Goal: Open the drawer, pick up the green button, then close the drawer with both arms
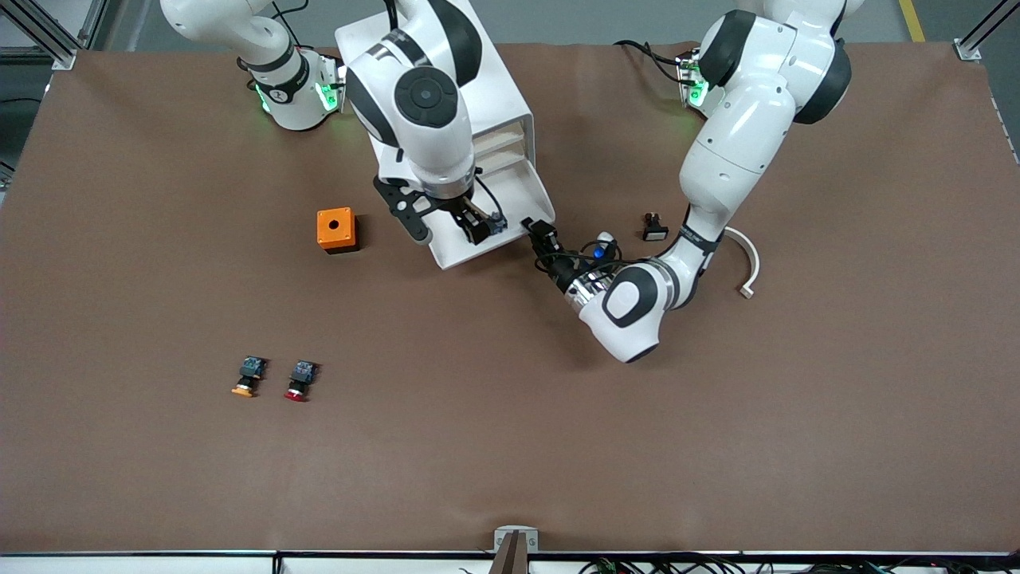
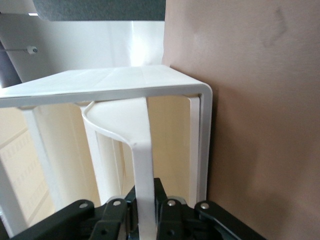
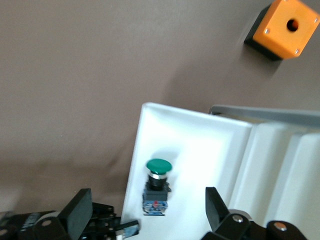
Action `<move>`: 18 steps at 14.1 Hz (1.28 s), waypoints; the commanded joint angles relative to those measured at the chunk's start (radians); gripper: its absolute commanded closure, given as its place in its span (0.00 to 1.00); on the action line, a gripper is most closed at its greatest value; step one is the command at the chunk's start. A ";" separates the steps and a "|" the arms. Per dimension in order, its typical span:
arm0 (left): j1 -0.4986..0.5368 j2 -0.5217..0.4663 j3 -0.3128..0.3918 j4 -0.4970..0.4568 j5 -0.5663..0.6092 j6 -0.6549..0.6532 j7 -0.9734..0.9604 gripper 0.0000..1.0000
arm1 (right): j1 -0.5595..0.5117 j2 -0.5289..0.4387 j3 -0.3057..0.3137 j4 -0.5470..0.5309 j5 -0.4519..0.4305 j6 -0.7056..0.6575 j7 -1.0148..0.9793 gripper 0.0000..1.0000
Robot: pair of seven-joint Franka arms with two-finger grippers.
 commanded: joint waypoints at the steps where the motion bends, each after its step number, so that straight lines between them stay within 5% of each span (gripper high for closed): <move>1: 0.021 0.007 0.001 0.021 -0.037 -0.006 -0.008 0.87 | 0.044 0.044 -0.012 0.007 -0.008 0.043 0.059 0.00; 3: 0.023 0.005 0.001 0.022 -0.039 0.003 -0.005 0.64 | 0.046 0.070 -0.012 0.007 -0.008 0.080 0.061 0.00; 5: 0.024 0.002 0.001 0.054 -0.048 0.004 0.015 0.00 | 0.053 0.096 -0.012 0.007 -0.008 0.120 0.073 0.00; 10: 0.067 -0.010 0.008 0.123 -0.034 0.020 0.384 0.00 | 0.069 0.152 -0.012 0.010 -0.009 0.178 0.098 0.00; 13: 0.047 -0.042 0.108 0.134 -0.022 0.037 0.677 0.00 | 0.076 0.182 -0.014 0.010 -0.011 0.203 0.099 0.00; 18: 0.009 -0.094 0.139 0.136 0.212 0.249 1.145 0.00 | 0.086 0.222 -0.014 0.007 -0.017 0.215 0.101 0.02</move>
